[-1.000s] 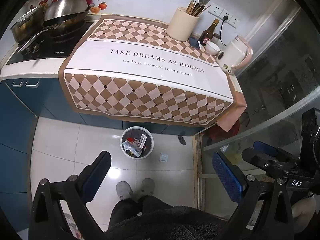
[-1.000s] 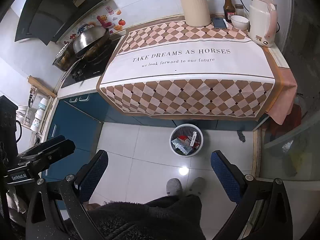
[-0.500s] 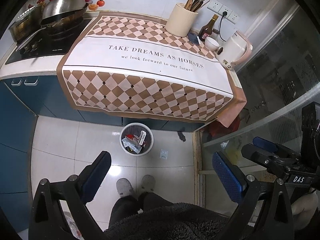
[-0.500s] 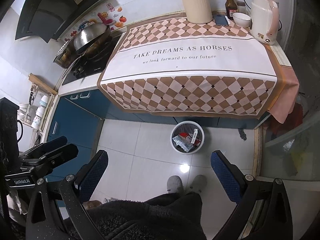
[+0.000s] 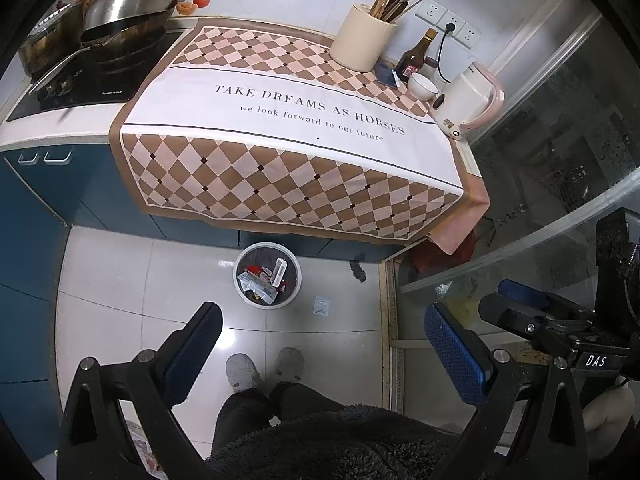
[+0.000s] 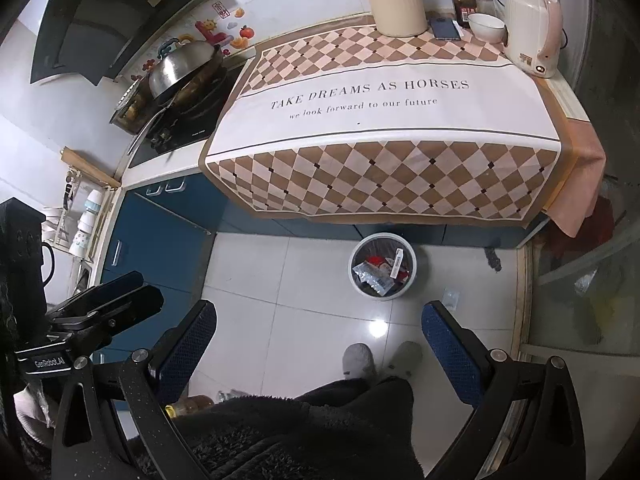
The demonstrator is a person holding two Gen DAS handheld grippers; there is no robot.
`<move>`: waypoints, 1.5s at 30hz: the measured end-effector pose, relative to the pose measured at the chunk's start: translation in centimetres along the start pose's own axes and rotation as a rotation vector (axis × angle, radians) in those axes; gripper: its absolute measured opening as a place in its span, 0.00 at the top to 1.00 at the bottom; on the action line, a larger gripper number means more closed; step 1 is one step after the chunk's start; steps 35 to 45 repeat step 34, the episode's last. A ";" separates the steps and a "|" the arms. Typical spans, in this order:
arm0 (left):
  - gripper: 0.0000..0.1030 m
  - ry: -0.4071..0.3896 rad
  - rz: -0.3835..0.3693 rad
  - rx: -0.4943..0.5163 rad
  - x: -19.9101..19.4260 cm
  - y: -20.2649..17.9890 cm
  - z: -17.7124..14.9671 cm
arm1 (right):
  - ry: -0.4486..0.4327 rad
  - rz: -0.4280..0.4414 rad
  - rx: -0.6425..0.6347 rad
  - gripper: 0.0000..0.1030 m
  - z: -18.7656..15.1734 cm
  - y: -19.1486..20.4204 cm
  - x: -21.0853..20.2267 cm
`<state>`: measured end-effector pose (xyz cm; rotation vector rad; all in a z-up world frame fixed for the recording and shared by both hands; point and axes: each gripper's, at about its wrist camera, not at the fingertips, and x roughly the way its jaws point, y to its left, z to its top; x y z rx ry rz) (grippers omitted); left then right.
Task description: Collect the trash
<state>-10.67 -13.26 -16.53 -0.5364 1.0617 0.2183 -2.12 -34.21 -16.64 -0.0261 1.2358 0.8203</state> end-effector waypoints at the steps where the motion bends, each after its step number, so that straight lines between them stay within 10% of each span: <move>1: 0.00 -0.001 -0.001 -0.003 0.1 0.0 0.0 | 0.002 0.000 0.000 0.00 0.0 0.0 0.0; 45: 0.00 0.004 -0.008 -0.030 0.8 -0.7 -0.5 | 0.033 0.010 -0.017 0.00 0.2 -0.7 0.8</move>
